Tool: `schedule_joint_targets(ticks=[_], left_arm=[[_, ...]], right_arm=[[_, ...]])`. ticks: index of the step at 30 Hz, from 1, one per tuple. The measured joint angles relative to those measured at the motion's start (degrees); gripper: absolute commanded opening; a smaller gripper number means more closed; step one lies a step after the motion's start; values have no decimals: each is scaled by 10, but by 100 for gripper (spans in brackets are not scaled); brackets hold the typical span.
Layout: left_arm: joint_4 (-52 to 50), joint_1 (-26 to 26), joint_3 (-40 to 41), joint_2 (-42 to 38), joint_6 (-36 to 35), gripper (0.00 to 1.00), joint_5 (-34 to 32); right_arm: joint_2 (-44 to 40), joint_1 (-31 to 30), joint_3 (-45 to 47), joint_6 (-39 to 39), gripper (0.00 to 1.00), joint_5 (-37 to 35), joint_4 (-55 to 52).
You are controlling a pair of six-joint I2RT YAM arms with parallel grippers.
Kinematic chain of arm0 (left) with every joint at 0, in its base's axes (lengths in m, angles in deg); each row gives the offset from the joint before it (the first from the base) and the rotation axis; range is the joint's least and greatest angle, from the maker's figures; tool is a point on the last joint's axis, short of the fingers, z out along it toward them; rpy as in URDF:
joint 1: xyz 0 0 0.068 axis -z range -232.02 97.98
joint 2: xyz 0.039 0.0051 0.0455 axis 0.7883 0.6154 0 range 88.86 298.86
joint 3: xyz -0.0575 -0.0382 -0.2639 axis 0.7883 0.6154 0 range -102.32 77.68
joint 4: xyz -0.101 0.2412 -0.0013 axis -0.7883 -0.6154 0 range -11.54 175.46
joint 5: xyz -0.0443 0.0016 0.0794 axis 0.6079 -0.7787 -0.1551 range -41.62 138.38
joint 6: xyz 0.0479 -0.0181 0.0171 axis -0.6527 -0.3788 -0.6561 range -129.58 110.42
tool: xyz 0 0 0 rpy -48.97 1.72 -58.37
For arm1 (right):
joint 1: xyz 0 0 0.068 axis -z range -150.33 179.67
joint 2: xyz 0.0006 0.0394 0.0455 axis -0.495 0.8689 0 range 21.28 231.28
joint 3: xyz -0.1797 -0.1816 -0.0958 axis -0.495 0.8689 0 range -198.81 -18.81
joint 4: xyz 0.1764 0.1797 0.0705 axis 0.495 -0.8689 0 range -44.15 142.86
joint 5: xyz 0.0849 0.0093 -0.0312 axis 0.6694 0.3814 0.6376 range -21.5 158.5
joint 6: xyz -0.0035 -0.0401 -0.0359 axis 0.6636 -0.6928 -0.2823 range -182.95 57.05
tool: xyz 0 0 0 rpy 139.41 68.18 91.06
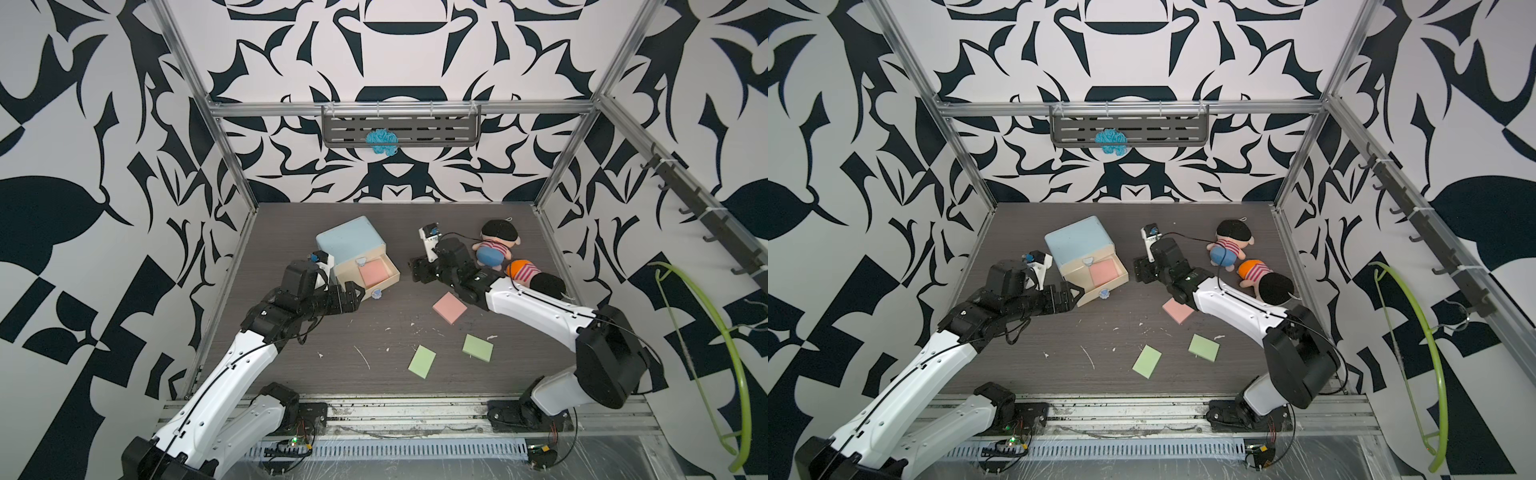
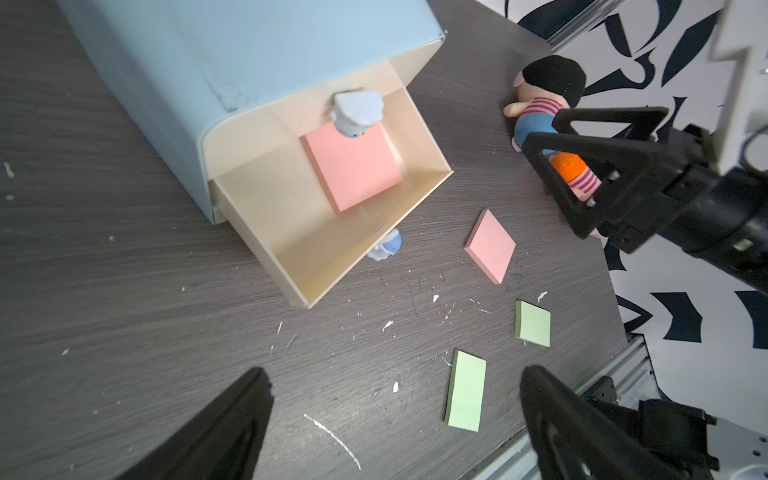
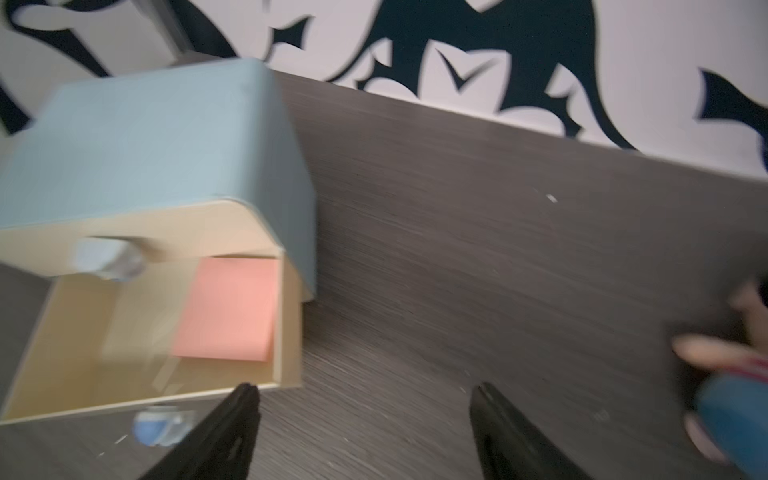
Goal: Please put the sticky notes in the drawer by color
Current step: Place the sticky notes in the drawer, then pick up the sticky notes from the center of the board.
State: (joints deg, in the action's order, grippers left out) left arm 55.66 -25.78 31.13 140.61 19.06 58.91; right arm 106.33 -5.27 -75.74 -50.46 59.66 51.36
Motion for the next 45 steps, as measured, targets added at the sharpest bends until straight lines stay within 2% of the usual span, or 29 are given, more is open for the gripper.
schedule_joint_targets(ticks=[7, 14, 23, 32, 36, 45], left_arm=[[50, 50, 0, 1, -28, 99, -4], [84, 117, 0, 27, -52, 99, -20], [110, 130, 13, 32, -60, 99, -27], [118, 130, 20, 32, -64, 99, -26], [118, 130, 21, 32, -64, 99, -26], [120, 130, 21, 31, -64, 99, -25]], right_arm=[[21, 91, 1, 60, 96, -9, -169], [129, 90, -61, 103, 99, -48, -285], [155, 75, -65, 170, 99, -31, -301], [204, 47, -93, 179, 99, -52, -312], [197, 39, -85, 184, 99, -58, -316], [120, 21, 2, 219, 99, -68, -330]])
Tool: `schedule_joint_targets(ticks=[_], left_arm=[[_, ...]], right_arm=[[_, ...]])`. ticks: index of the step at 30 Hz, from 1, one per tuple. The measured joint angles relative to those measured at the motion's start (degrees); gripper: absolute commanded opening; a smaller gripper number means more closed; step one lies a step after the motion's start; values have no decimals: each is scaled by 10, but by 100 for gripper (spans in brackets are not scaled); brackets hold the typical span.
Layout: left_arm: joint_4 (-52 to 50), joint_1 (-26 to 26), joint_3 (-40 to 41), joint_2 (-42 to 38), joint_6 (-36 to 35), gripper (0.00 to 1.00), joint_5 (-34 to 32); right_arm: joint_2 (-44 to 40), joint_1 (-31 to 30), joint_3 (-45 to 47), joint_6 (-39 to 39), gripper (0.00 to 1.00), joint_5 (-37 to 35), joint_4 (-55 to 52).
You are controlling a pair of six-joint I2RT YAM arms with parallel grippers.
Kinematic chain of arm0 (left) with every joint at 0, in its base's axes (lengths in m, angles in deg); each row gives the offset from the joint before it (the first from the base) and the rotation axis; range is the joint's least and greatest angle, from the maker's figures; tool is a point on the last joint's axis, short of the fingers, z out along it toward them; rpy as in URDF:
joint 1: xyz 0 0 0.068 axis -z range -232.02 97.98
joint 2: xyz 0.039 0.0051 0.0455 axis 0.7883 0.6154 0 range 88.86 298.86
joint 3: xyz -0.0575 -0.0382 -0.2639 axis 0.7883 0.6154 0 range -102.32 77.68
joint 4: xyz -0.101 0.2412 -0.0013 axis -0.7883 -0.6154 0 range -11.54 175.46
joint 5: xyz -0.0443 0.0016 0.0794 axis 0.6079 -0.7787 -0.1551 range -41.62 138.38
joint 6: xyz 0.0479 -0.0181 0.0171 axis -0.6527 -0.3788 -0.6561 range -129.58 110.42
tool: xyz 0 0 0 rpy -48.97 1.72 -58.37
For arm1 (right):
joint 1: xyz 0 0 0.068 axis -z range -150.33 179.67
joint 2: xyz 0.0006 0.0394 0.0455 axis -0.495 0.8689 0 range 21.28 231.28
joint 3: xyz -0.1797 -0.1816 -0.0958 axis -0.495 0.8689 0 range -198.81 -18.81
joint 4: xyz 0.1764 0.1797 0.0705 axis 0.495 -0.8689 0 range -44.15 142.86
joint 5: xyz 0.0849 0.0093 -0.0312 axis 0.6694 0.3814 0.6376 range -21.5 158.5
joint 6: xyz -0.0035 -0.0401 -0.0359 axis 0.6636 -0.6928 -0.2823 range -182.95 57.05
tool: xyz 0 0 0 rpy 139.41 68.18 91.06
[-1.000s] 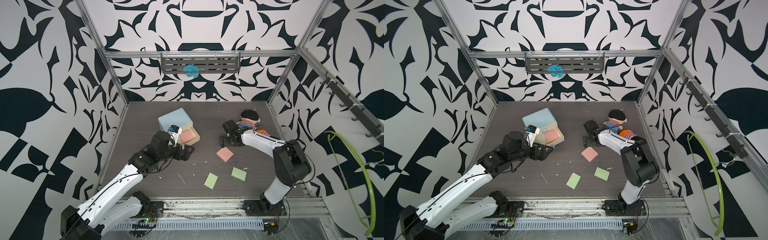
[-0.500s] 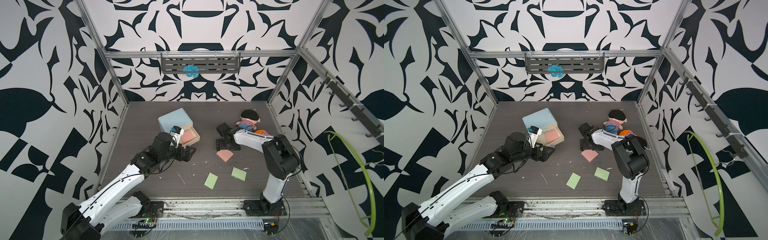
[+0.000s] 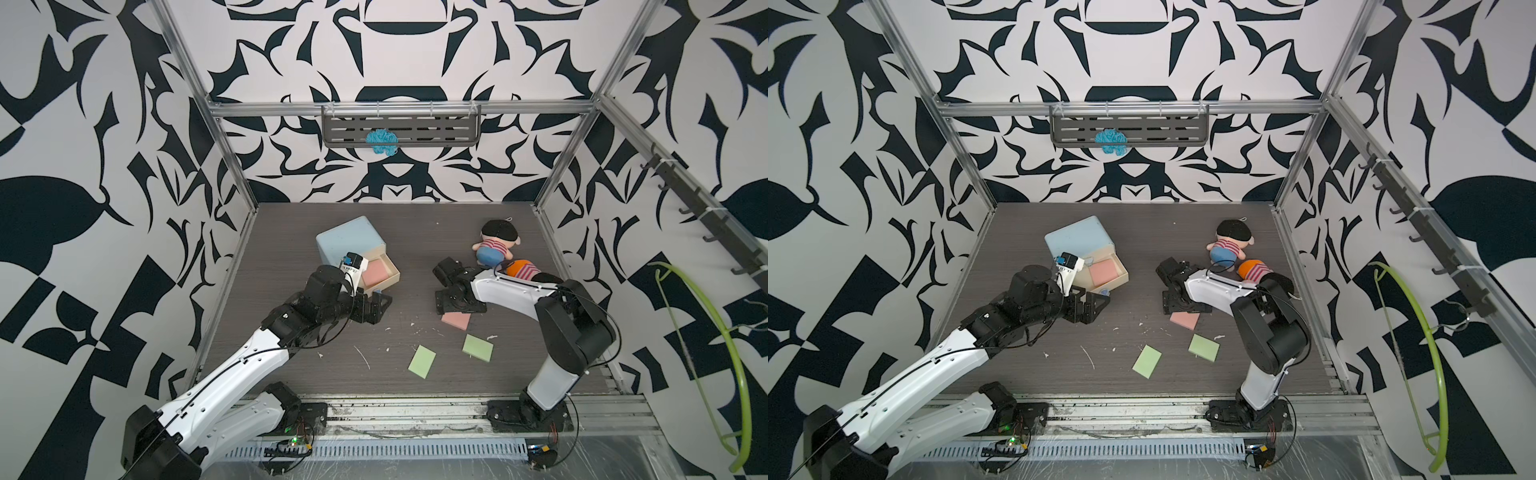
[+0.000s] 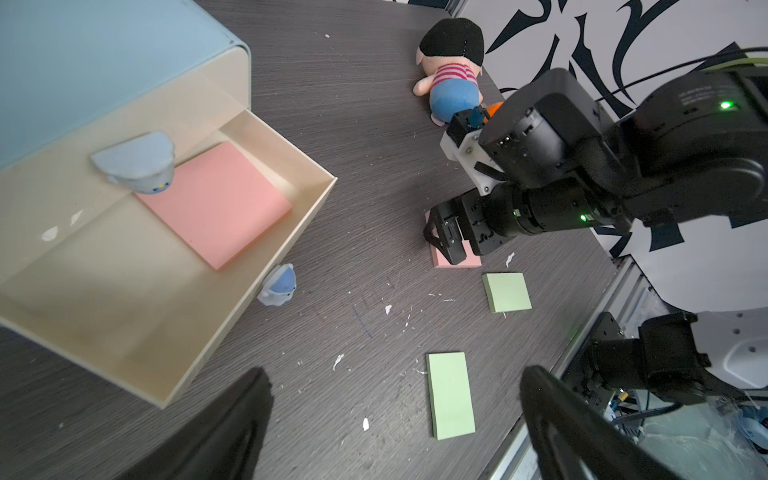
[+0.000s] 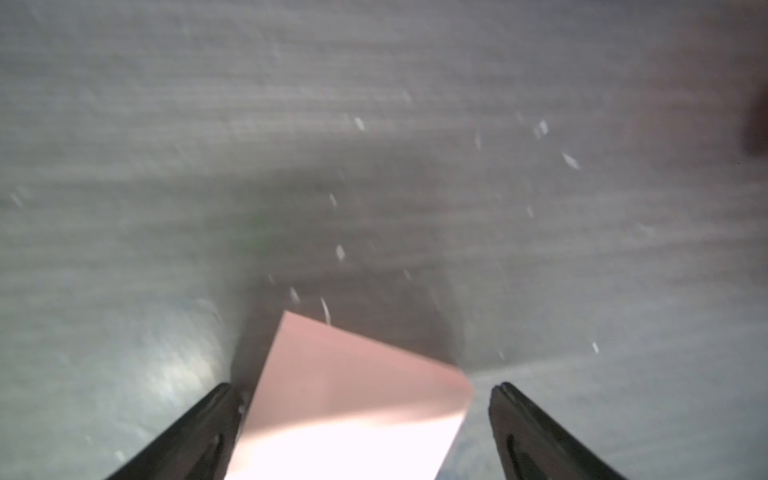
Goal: Please put the sticky notes in the drawer by color
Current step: Pick up the sticky notes from the center of the board.
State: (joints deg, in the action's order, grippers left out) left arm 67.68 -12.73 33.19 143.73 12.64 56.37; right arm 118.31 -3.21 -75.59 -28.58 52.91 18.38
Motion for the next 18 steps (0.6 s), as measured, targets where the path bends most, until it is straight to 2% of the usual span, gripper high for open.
schedule_joint_targets(ticks=[10, 18], left_arm=[[0, 0, 0, 10, -1, 99, 12], [0, 0, -3, 15, -1, 99, 16]], right_arm=[[-51, -6, 74, 42, 99, 5, 37], [-60, -6, 102, 45, 90, 17, 101]])
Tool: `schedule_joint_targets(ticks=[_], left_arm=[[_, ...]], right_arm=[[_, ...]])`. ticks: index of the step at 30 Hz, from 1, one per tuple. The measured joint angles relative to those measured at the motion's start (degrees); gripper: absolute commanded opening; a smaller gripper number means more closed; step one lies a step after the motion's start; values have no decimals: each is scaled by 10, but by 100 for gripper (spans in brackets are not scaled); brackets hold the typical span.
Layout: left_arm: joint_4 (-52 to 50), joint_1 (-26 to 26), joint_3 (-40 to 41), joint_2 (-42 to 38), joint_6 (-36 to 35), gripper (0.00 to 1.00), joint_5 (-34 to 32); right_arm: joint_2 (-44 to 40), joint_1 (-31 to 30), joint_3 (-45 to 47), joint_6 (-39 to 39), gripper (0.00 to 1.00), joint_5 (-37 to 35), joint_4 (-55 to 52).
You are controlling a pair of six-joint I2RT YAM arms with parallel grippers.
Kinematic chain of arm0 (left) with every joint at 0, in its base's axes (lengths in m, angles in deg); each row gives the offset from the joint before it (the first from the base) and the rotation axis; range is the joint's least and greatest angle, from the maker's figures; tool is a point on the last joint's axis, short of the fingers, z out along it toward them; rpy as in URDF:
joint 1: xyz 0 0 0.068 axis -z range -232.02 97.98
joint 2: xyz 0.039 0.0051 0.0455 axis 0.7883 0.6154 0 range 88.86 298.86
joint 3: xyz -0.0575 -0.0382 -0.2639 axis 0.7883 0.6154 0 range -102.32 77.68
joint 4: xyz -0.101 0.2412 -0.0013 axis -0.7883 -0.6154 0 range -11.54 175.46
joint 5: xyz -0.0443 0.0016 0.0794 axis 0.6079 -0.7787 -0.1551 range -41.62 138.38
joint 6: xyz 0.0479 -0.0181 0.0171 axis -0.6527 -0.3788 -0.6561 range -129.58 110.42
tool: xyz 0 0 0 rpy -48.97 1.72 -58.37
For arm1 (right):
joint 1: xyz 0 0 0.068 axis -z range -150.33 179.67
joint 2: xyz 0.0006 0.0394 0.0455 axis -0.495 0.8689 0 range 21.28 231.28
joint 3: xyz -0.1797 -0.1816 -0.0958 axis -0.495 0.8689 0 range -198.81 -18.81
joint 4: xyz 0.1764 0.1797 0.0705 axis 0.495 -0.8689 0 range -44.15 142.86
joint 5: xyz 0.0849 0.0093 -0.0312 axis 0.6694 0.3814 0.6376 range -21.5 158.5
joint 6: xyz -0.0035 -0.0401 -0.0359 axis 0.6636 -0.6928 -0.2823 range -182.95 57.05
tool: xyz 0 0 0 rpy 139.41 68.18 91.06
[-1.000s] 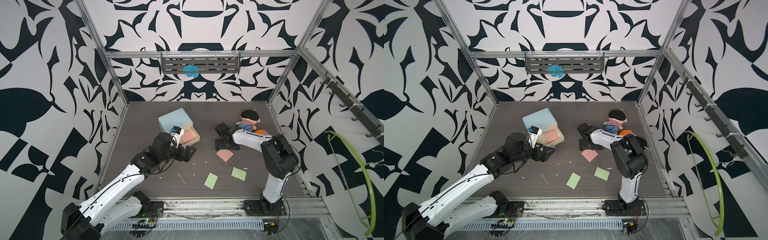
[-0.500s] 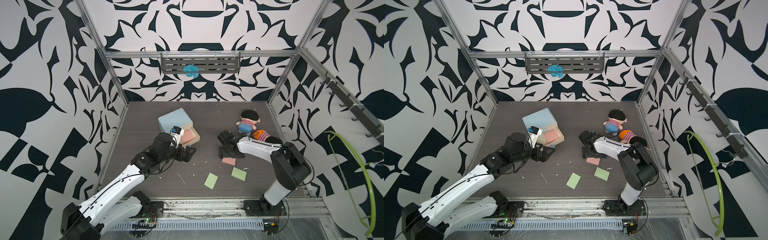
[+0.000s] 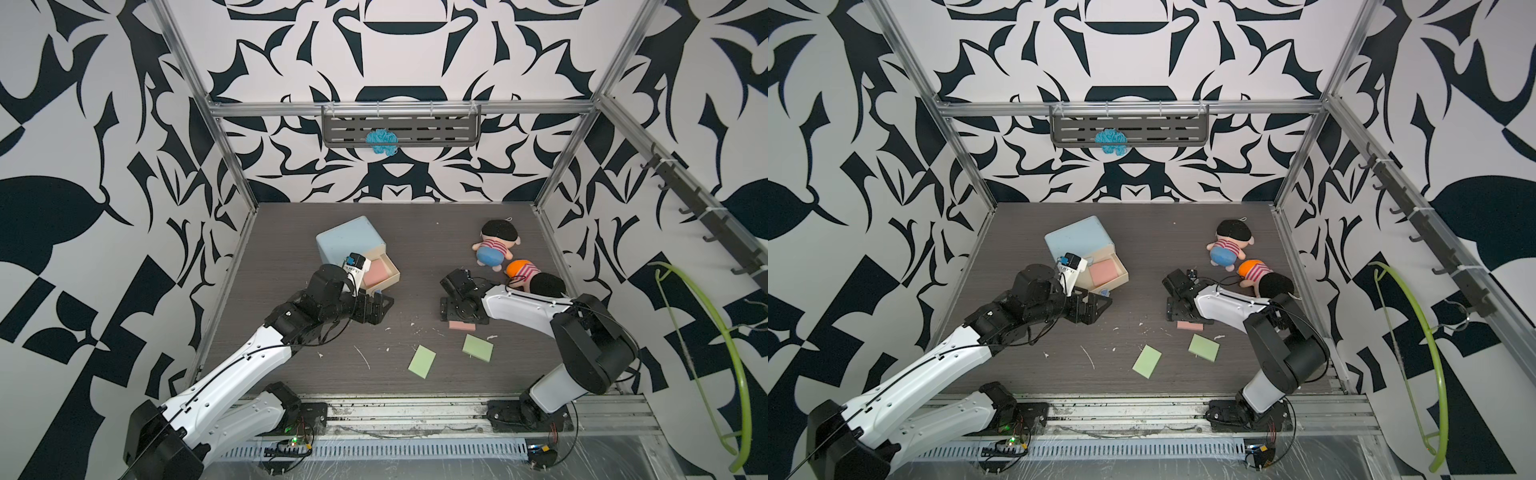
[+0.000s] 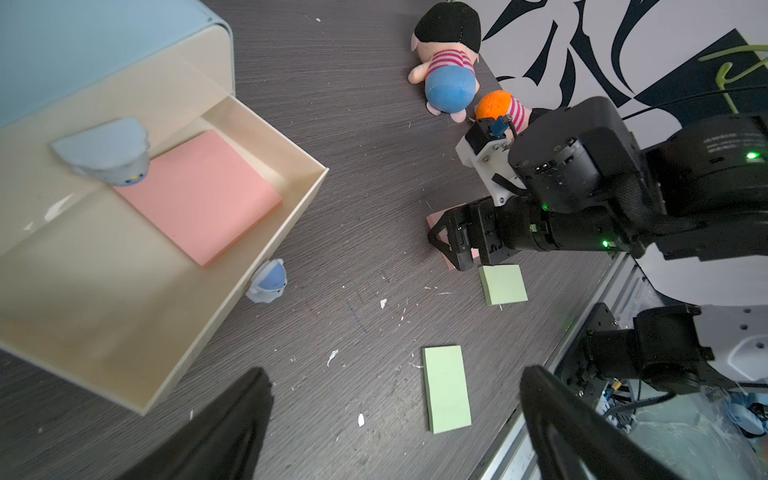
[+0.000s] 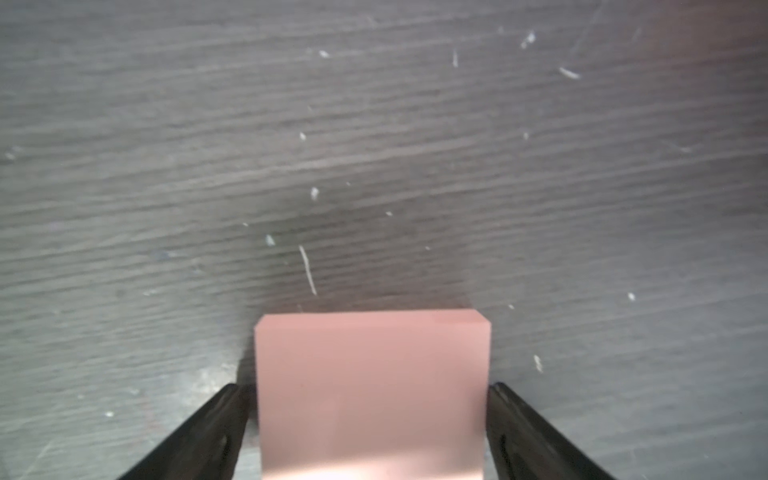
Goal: Please put the sticky notes in the drawer by color
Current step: Pick up the sticky notes from the center of the board.
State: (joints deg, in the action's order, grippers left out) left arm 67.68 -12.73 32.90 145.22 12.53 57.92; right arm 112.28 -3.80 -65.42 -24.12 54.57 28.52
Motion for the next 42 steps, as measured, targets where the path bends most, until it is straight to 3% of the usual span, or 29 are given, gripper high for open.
schedule_joint_targets(ticks=[16, 23, 35, 42], left_arm=[[-1, 0, -2, -3, 6, 99, 0], [-1, 0, -5, -3, 6, 99, 0], [-1, 0, -11, 8, 10, 99, 4], [-1, 0, -11, 8, 16, 99, 4]], right_arm=[[-5, 0, 28, -11, 94, -1, 67], [-46, 0, 67, -33, 95, 9, 74], [-66, -1, 83, -47, 79, 19, 64], [-68, -2, 83, -49, 78, 19, 64]])
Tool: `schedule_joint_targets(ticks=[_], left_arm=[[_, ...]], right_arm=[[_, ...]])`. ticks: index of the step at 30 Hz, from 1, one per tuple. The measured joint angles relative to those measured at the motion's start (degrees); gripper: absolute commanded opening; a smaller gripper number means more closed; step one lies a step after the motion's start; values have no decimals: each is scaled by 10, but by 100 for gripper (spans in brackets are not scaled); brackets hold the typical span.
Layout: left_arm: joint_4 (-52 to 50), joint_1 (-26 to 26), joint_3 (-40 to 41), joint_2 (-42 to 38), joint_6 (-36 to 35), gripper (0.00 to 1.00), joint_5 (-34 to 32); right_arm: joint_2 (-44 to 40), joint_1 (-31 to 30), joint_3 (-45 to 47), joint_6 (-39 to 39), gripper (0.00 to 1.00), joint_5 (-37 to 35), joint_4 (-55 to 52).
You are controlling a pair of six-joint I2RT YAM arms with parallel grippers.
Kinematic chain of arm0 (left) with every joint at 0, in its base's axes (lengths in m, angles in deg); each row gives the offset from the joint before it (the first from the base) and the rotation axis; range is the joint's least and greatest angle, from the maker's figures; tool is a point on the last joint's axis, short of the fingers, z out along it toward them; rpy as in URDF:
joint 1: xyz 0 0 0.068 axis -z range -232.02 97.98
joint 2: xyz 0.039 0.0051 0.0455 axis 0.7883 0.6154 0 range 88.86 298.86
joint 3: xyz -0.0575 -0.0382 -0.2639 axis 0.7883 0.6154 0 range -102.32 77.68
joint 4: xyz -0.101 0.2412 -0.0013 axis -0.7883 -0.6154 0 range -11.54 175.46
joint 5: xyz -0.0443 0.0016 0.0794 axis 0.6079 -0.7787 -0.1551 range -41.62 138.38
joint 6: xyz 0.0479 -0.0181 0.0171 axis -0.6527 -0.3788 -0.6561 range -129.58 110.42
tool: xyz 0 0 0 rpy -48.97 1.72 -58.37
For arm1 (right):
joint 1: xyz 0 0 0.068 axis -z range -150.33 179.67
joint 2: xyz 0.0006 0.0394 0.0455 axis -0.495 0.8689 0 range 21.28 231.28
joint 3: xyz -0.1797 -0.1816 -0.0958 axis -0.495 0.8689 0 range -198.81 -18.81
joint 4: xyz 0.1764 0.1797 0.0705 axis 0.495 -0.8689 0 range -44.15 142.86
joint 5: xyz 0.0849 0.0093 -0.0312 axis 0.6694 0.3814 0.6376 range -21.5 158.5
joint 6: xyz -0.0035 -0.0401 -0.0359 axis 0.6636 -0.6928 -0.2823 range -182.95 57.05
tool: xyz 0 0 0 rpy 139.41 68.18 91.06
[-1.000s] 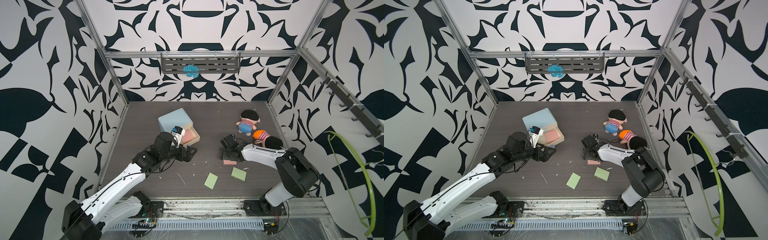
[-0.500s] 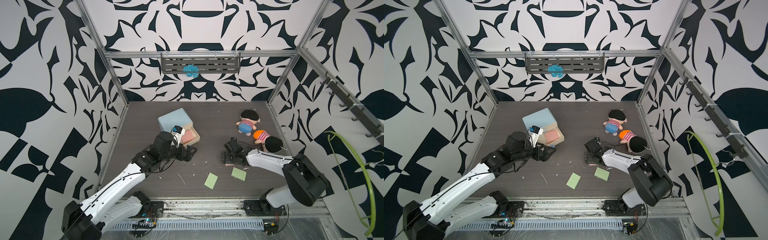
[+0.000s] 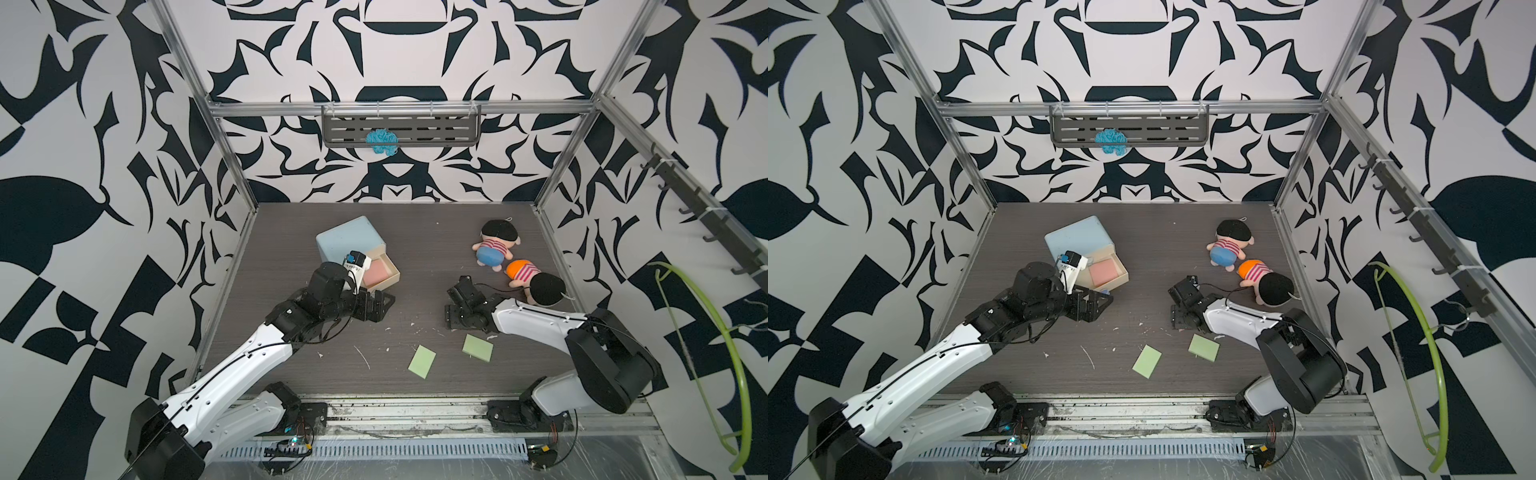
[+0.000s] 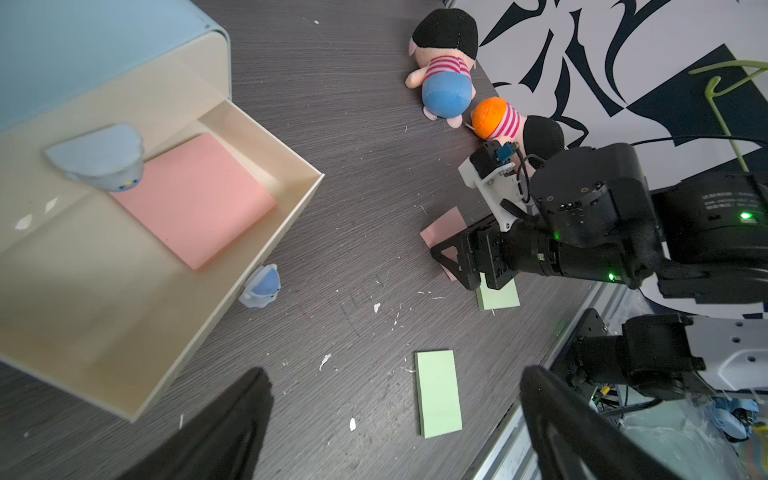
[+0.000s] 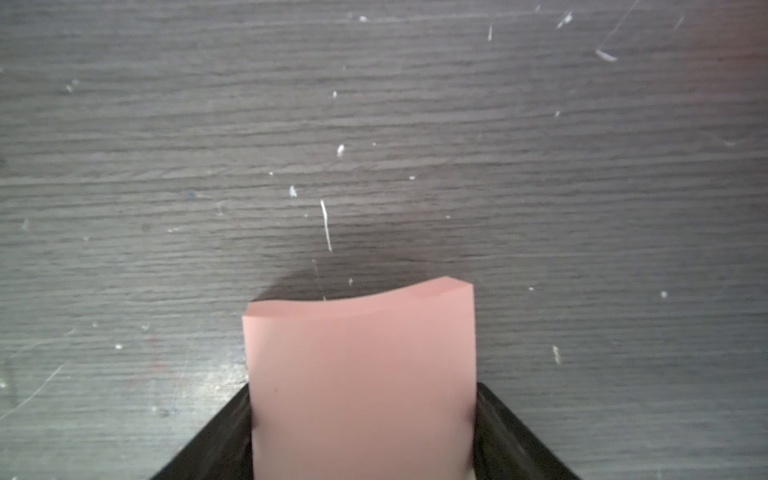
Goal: Please put the sticky notes in the drawer by color
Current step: Pick up the sticky notes from the center of the board, then place the sticky notes in the drawer.
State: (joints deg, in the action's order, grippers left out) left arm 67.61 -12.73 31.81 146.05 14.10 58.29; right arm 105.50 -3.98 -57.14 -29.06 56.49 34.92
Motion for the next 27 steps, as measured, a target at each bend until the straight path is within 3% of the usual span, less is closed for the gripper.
schedule_joint_targets(ticks=[7, 13, 22, 27], left_arm=[[-2, 0, 0, -2, 3, 99, -3], [-29, 0, -8, -18, 11, 99, -54], [-69, -63, -12, -57, 65, 99, -108], [-95, -105, -12, -76, 83, 99, -110]], right_arm=[[-17, -2, 0, -12, 78, 6, -28], [-32, -19, -19, -24, 78, 9, -65], [-27, -70, -140, -49, 78, 11, -76], [27, -106, -242, -79, 78, 12, -63]])
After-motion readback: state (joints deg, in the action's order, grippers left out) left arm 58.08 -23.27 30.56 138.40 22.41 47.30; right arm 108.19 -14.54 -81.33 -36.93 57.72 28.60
